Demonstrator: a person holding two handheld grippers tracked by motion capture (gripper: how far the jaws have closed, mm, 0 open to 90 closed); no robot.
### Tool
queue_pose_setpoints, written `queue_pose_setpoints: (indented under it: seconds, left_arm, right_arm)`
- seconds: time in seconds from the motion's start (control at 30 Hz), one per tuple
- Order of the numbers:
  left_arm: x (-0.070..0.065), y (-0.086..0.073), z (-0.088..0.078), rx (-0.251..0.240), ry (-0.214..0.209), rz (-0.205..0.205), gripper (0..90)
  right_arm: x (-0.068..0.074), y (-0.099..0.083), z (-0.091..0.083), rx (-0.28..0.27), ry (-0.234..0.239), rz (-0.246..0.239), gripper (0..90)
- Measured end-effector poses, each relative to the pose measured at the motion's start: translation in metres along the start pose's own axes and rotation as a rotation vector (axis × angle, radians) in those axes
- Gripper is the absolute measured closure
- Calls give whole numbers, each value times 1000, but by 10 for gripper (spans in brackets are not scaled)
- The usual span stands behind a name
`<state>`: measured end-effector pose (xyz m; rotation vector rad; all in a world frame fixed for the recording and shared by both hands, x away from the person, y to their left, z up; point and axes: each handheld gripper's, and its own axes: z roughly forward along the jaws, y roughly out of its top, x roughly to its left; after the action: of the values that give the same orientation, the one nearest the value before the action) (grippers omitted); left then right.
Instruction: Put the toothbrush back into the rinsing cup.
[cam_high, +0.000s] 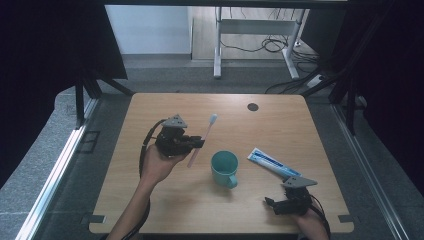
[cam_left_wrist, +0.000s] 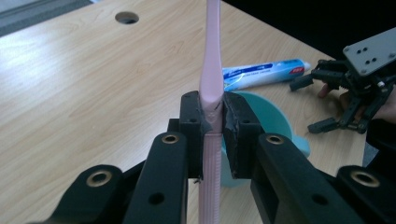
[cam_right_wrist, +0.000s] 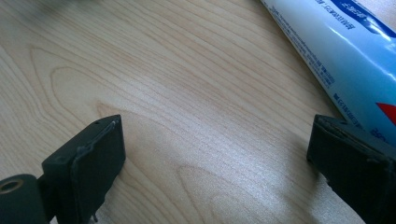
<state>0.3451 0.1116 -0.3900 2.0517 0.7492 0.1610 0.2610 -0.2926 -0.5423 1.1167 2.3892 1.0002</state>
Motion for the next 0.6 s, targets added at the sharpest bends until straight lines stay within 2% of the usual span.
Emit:
queue_pose_setpoints:
  seconds: [0.23,0.6]
  left_arm:
    - [-5,6,5,-40,-24,-2,791]
    - [-14,16,16,-60,-30,24,791]
  right_arm:
    - [0,0,0,0,0,0,38]
    - [0,0,0,0,0,0,38]
